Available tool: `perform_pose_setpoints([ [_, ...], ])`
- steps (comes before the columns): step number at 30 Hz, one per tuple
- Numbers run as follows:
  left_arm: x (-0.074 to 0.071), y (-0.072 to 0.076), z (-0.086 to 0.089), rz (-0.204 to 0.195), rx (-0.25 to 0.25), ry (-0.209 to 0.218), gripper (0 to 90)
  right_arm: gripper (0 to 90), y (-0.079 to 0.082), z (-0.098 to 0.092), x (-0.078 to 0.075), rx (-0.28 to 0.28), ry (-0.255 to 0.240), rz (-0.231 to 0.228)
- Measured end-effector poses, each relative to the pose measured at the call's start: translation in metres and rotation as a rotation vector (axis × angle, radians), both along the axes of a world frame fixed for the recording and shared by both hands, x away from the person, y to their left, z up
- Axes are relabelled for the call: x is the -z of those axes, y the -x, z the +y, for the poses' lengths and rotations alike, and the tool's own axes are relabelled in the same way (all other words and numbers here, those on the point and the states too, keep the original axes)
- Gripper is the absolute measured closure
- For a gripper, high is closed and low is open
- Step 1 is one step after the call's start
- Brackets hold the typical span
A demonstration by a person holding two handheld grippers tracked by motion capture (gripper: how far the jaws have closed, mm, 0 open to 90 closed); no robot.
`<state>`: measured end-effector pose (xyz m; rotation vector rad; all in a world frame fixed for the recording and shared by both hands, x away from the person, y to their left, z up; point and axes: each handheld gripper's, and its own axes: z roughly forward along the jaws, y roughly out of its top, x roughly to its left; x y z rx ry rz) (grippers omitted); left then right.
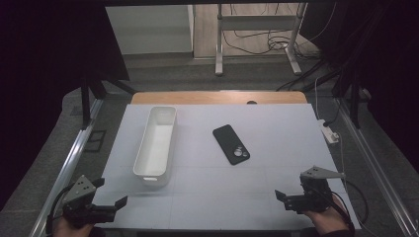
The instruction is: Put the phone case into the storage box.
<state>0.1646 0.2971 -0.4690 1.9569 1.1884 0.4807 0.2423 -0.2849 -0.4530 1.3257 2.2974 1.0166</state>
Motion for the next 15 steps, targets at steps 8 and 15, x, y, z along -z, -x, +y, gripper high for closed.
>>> perform_pose_setpoints([
  [8, 0.0, -0.001, 0.0, 0.007, 0.002, 0.002, 0.7, 0.0, -0.007, 0.004, 0.0, -0.03, -0.01, 0.03],
  [15, 0.0, 0.0, -0.001, 0.002, 0.008, -0.002, 0.7, 0.0, -0.015, 0.008, -0.001, -0.048, -0.012, 0.046],
])
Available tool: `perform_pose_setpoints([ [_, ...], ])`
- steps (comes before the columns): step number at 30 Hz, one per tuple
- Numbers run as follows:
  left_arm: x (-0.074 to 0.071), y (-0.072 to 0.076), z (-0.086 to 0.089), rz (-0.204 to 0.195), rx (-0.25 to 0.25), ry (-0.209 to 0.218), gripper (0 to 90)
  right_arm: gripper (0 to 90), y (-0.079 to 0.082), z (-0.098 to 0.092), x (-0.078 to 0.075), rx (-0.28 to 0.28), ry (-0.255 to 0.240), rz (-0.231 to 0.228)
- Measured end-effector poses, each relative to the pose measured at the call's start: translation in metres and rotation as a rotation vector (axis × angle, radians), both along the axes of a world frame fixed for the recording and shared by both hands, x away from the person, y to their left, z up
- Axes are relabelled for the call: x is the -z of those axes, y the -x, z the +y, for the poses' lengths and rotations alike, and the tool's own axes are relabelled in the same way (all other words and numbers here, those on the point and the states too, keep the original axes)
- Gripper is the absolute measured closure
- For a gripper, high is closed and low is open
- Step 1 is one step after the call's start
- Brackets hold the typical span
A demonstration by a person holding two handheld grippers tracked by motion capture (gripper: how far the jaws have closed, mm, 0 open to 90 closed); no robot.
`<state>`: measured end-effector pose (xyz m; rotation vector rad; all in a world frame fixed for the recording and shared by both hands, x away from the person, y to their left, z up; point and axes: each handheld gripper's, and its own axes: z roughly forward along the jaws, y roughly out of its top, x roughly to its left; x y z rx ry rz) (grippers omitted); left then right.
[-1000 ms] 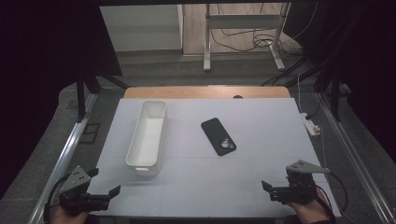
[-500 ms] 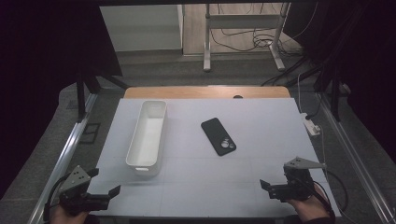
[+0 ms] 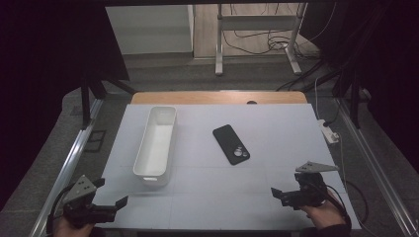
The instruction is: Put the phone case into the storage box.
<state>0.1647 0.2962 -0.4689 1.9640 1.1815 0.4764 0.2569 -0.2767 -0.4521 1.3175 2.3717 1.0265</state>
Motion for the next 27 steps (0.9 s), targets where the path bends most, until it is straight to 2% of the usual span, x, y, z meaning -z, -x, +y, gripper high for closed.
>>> perform_pose_setpoints([
  [7, 0.0, 0.0, 0.0, 0.001, 0.003, -0.003, 1.0, 0.0, -0.009, 0.007, 0.0, -0.017, 0.011, -0.015],
  [20, 0.0, 0.0, 0.001, 0.003, 0.005, 0.013, 1.0, 0.0, -0.023, 0.013, 0.0, -0.029, 0.02, 0.013],
  [27, 0.0, 0.0, 0.002, 0.004, 0.006, 0.021, 0.9, 0.0, -0.031, 0.016, -0.001, -0.038, 0.018, 0.012],
])
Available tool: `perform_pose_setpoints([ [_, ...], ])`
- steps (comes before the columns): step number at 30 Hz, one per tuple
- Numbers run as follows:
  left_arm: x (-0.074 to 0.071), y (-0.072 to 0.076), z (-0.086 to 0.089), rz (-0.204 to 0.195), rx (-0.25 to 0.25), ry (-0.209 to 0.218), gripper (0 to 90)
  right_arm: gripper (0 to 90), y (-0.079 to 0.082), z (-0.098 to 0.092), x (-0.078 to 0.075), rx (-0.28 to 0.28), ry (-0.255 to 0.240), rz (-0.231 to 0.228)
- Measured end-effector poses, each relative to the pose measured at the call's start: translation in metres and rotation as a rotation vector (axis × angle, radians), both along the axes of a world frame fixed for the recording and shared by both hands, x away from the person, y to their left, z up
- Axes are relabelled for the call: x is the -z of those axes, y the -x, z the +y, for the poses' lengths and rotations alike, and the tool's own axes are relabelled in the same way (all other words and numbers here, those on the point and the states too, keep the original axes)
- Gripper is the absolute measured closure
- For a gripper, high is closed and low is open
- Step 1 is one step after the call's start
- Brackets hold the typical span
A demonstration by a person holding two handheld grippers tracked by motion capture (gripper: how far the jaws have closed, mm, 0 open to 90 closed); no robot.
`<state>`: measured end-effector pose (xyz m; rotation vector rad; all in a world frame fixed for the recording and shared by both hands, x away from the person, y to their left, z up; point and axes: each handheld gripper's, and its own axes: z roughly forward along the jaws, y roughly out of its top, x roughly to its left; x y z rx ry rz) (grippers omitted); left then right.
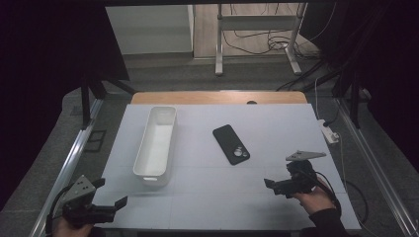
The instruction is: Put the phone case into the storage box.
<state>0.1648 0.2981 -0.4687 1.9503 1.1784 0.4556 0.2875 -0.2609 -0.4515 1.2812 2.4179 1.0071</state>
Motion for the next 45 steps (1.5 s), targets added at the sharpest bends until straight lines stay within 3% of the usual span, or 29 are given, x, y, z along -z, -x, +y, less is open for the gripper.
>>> perform_pose_setpoints([
  [19, 0.0, 0.0, -0.001, -0.001, 0.008, -0.008, 1.0, 0.0, -0.023, 0.015, -0.002, -0.011, 0.022, 0.009],
  [30, 0.0, 0.0, -0.001, 0.0, 0.01, -0.008, 1.0, 0.0, -0.04, 0.026, -0.002, -0.057, 0.042, 0.028],
  [45, 0.0, -0.001, 0.0, 0.002, 0.011, -0.005, 0.9, 0.0, -0.06, 0.04, -0.003, -0.072, 0.041, 0.006],
])
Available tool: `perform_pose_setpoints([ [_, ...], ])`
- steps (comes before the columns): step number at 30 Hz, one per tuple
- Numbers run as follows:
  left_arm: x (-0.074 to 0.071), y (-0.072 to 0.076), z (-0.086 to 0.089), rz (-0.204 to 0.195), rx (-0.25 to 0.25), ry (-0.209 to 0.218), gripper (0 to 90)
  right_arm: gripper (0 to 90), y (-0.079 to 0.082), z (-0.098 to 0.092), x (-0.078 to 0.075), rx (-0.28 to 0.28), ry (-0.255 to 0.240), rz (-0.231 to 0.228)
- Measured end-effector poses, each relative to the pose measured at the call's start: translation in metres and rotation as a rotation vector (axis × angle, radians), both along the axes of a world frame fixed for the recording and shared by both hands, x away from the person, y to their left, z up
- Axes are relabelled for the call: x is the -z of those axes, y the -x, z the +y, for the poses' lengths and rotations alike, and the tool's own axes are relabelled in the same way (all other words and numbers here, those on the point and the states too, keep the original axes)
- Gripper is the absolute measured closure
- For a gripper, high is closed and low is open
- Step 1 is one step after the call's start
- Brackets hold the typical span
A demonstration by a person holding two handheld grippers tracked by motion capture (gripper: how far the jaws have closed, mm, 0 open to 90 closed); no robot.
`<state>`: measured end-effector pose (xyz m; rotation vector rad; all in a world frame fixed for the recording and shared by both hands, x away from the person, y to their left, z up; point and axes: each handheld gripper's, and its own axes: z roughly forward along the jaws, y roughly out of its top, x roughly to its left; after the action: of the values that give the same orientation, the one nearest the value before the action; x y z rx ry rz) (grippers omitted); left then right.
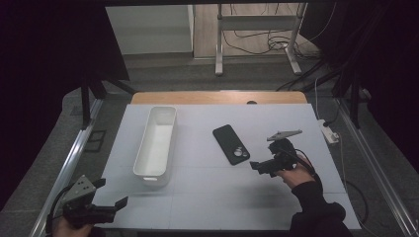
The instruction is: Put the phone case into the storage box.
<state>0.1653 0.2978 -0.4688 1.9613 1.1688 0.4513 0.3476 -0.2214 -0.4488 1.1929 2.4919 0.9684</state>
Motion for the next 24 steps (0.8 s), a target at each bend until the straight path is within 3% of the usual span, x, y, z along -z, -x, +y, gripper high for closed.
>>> perform_pose_setpoints([
  [10, 0.0, 0.0, 0.0, 0.001, 0.0, 0.005, 0.9, 0.0, -0.015, 0.013, 0.002, -0.027, 0.001, 0.013],
  [17, 0.0, 0.0, 0.001, 0.001, 0.001, 0.006, 0.9, 0.0, -0.024, 0.021, 0.001, -0.022, -0.027, 0.022],
  [24, 0.0, -0.001, 0.001, 0.003, 0.003, 0.007, 0.9, 0.0, -0.034, 0.026, 0.004, -0.02, -0.021, 0.038],
])
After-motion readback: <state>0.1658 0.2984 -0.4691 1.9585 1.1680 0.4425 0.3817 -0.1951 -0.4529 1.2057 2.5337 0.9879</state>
